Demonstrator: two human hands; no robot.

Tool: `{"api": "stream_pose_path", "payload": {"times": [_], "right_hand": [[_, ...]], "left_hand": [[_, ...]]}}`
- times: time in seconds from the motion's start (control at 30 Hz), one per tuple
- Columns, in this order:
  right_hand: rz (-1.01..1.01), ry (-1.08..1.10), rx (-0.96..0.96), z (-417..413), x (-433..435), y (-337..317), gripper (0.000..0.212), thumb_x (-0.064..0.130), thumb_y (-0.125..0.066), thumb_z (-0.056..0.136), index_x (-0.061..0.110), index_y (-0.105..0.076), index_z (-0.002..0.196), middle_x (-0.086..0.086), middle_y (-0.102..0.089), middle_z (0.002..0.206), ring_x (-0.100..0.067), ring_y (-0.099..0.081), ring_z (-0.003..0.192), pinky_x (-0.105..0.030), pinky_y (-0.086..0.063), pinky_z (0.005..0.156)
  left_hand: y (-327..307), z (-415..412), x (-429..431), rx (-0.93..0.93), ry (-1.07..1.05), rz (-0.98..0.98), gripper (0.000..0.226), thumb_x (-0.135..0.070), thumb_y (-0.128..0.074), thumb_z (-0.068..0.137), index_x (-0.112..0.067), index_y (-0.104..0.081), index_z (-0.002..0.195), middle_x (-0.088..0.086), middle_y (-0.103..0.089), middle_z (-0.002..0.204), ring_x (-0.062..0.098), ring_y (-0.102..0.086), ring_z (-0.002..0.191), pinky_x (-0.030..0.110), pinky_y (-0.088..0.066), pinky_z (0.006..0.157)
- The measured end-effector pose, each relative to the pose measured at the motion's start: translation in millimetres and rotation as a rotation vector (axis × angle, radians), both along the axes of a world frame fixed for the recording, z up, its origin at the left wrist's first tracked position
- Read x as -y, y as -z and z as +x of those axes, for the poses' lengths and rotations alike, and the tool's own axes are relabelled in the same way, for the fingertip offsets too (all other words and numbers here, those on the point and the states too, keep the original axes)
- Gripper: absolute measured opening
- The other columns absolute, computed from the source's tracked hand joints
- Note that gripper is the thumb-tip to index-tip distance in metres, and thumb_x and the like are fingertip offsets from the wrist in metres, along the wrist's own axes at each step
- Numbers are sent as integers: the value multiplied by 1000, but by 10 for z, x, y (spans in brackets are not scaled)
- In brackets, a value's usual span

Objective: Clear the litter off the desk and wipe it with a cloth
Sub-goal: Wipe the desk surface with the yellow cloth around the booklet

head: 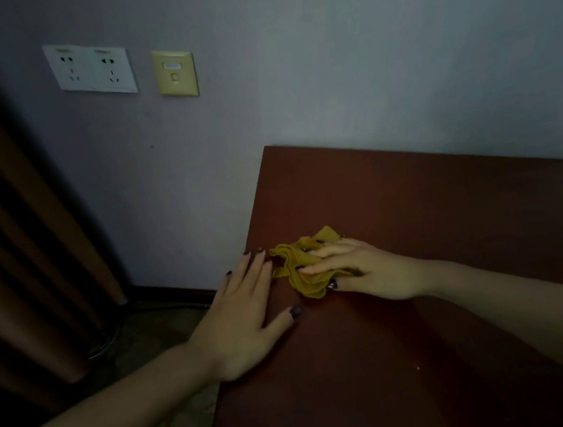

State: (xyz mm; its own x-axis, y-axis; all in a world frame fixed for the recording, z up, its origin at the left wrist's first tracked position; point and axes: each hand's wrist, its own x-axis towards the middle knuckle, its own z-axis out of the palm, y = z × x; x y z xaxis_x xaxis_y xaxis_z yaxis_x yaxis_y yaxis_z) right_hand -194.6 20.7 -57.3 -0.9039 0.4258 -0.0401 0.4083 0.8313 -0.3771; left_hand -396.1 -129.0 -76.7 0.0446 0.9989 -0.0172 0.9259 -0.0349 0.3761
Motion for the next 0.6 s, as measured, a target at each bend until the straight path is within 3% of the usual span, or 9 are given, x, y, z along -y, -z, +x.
{"api": "stream_pose_path", "payload": {"times": [0.07,0.2,0.43,0.6], "right_hand": [[50,13,26,0,-114,4,44,23,-44,97,24,-40,142,-1,-35,150,-17,-26,139,-25,-13,113],[144,147,155,-174,-476,21,45,53,-27,97,55,-16,141,16,-16,155,-4,-4,142,-32,9,112],[158,433,236,-634,-1071,19,48,46,-15,99,45,-5,146,12,2,158,-13,7,145,-45,13,112],[139,347,272,-583,-771,17,47,47,-13,99,53,1,143,9,11,158,-18,16,144,-45,17,111]], "left_hand": [[-5,43,38,36,-31,16,95,-79,-5,72,-26,16,148,-20,30,144,-5,30,133,21,14,109],[-13,60,-4,143,-93,17,91,-76,-13,73,-30,15,147,-24,29,144,-9,32,130,19,12,110],[1,30,-49,205,-62,20,86,-73,-14,76,-33,11,148,-28,23,148,-16,31,128,16,9,109],[-17,40,-38,257,-70,23,70,-59,-24,92,-30,6,149,-26,18,150,-14,26,131,15,7,108]]}}
